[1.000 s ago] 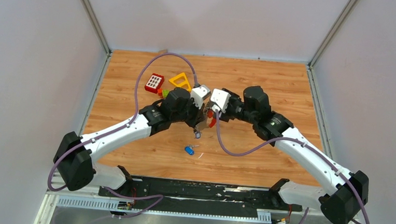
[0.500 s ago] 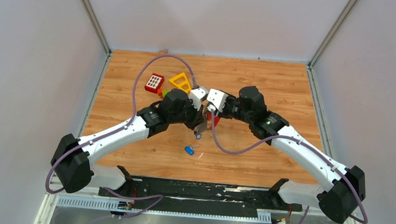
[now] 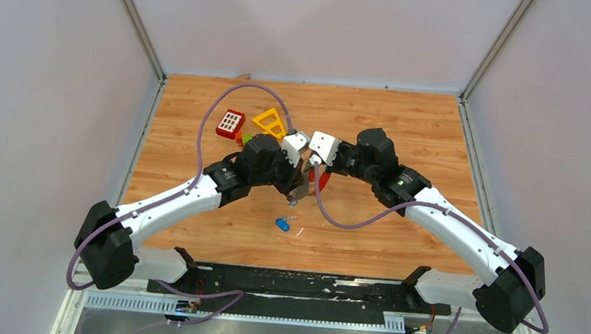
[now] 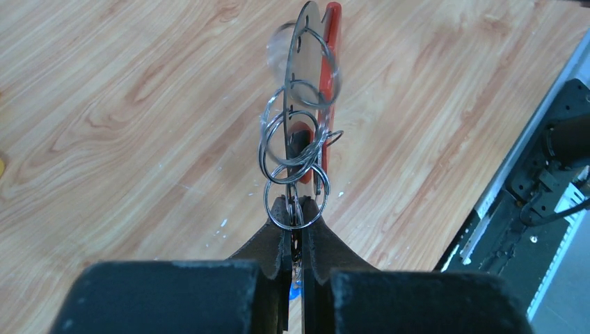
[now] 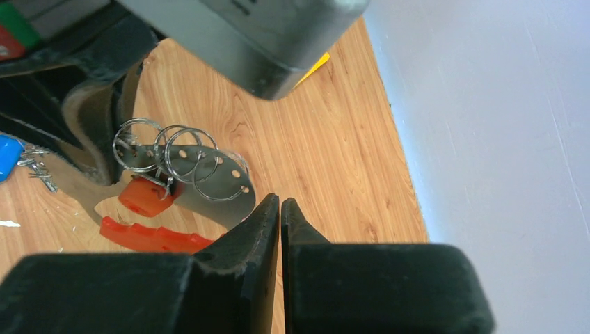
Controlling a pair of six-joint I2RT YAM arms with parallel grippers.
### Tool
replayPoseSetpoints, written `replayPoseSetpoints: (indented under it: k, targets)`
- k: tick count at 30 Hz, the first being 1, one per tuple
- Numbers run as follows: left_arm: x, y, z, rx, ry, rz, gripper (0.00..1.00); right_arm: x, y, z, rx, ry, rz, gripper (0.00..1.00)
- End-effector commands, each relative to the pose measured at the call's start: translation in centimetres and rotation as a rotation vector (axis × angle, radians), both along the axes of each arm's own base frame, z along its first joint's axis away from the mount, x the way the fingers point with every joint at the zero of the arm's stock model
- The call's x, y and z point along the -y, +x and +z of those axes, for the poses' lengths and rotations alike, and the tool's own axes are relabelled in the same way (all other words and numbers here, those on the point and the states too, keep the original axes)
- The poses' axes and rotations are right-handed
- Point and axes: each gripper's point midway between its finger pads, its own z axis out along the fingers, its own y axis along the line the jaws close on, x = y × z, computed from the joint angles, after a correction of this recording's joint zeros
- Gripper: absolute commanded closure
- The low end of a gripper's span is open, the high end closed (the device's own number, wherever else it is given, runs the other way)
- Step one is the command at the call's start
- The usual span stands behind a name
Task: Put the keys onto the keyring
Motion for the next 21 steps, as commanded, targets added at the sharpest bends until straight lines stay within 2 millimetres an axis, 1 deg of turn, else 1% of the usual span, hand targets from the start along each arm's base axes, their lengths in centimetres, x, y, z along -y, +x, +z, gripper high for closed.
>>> replayPoseSetpoints:
  k: [1, 4, 9, 13, 15, 17, 19, 21]
  targets:
    - [1.2, -0.5, 3.5, 0.093, -0.094, -0.068, 1.00, 0.1, 0.3, 1.9, 0.060, 0.027, -0.007, 0.96]
    - [1.1, -0.5, 3.3, 0.102, -0.089, -0.068, 1.00, 0.1, 0.0, 2.0, 0.063, 0.022, 0.007, 1.00]
    - [0.8, -0.3, 3.1, 0.120, -0.077, -0.065, 1.00, 0.6, -0.1, 1.8, 0.086, -0.003, 0.010, 1.00]
    - [0.4, 0.0, 2.9, 0.142, -0.058, -0.048, 1.00, 1.6, -0.3, 2.8, 0.087, 0.022, -0.019, 0.99]
    - [0.2, 0.3, 2.7, 0.159, -0.045, -0.038, 1.00, 2.2, -0.7, 3.7, 0.079, 0.052, -0.022, 0.94]
    - [0.0, 0.5, 2.7, 0.174, -0.035, -0.033, 1.00, 2.3, -1.8, 4.3, 0.041, 0.088, 0.020, 0.87]
    - [-0.1, 0.5, 2.8, 0.197, -0.029, -0.044, 1.00, 1.9, -3.2, 4.5, -0.013, 0.127, 0.083, 0.78]
    - [-0.1, 0.4, 2.9, 0.231, -0.027, -0.069, 1.00, 1.3, -4.5, 4.2, -0.085, 0.157, 0.148, 0.69]
